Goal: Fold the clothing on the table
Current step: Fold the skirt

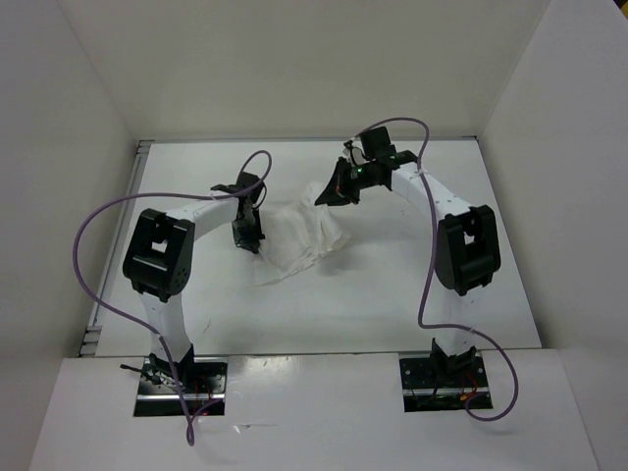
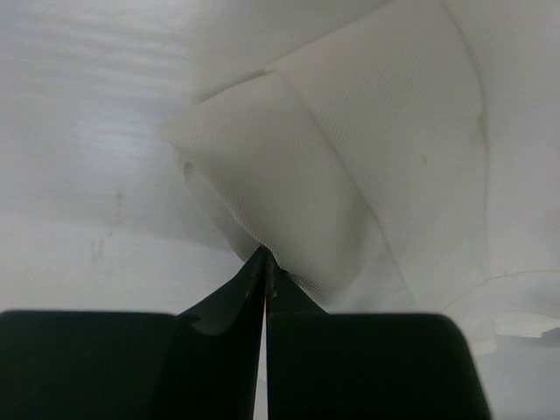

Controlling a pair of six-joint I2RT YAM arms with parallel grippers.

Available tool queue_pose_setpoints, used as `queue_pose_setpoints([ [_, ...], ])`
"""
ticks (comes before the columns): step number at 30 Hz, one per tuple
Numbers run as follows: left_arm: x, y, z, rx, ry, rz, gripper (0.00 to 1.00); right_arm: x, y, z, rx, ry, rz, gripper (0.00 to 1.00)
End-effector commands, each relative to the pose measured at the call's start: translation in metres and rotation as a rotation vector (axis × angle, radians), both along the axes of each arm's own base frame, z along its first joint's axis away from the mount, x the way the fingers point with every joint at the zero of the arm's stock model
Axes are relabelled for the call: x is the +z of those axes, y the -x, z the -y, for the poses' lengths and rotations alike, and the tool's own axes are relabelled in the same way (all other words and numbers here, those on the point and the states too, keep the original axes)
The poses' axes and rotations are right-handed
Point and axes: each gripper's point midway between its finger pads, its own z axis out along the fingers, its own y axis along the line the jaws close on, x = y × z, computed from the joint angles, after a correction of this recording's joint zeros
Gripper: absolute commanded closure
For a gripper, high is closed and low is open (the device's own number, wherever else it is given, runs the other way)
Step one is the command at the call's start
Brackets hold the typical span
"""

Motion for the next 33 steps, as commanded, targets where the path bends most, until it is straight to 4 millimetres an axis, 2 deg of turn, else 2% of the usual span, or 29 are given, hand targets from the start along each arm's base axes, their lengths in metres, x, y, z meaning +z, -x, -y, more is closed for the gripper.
queue_pose_setpoints([
  [1,-0.009,-0.022,0.027,-0.056,0.054,0.033,0.95,0.035,0.007,0.015,-0.053,0.009,0.071,1.0],
  [3,-0.008,-0.03,0.032,-0.069,0.066,0.04,0.95,0.045,0.009,0.018,-0.067,0.017,0.096,1.0],
  [4,-0.004,-0.032,0.039,-0.082,0.083,0.049,0.95,0.041,0.009,0.02,-0.075,0.029,0.091,1.0],
  [5,-0.001,-0.035,0.04,-0.083,0.086,0.058,0.95,0.046,0.01,0.02,-0.082,0.022,0.094,1.0],
  [8,0.004,-0.039,0.047,-0.092,0.118,0.071,0.95,0.045,0.008,0.019,-0.087,0.021,0.084,1.0],
  [10,0.004,-0.039,0.047,-0.092,0.118,0.071,0.95,0.036,0.002,0.017,-0.087,0.026,0.071,1.0],
  [15,0.008,-0.033,0.046,-0.095,0.131,0.083,0.95,0.01,-0.004,-0.008,-0.035,-0.031,0.02,1.0],
  [17,0.004,-0.028,0.046,-0.089,0.139,0.07,0.95,0.008,-0.008,-0.017,-0.027,-0.036,0.016,1.0],
  [18,0.004,-0.025,0.045,-0.089,0.139,0.069,0.95,0.012,-0.01,-0.026,-0.012,-0.043,0.033,1.0],
  [19,0.005,-0.025,0.047,-0.091,0.147,0.066,0.95,0.002,-0.01,-0.034,0.004,-0.036,0.016,1.0],
  [20,0.006,-0.022,0.046,-0.091,0.147,0.066,0.94,0.008,-0.011,-0.043,0.024,-0.05,0.031,1.0],
  [23,0.01,-0.021,0.046,-0.083,0.153,0.074,0.94,-0.003,-0.019,-0.055,0.042,-0.052,0.018,1.0],
  [25,0.012,-0.019,0.045,-0.083,0.153,0.075,0.94,-0.008,-0.013,-0.068,0.07,-0.056,-0.005,1.0],
  [26,0.012,-0.019,0.045,-0.083,0.153,0.075,0.94,-0.015,-0.018,-0.071,0.07,-0.053,-0.01,1.0],
  [30,0.014,-0.018,0.043,-0.08,0.145,0.078,0.94,-0.029,-0.013,-0.087,0.106,-0.051,-0.032,1.0],
  [31,0.014,-0.018,0.043,-0.08,0.145,0.078,0.94,-0.029,-0.013,-0.087,0.107,-0.051,-0.032,1.0],
  [33,0.017,-0.019,0.043,-0.08,0.145,0.078,0.94,-0.044,-0.014,-0.088,0.106,-0.039,-0.059,0.99],
])
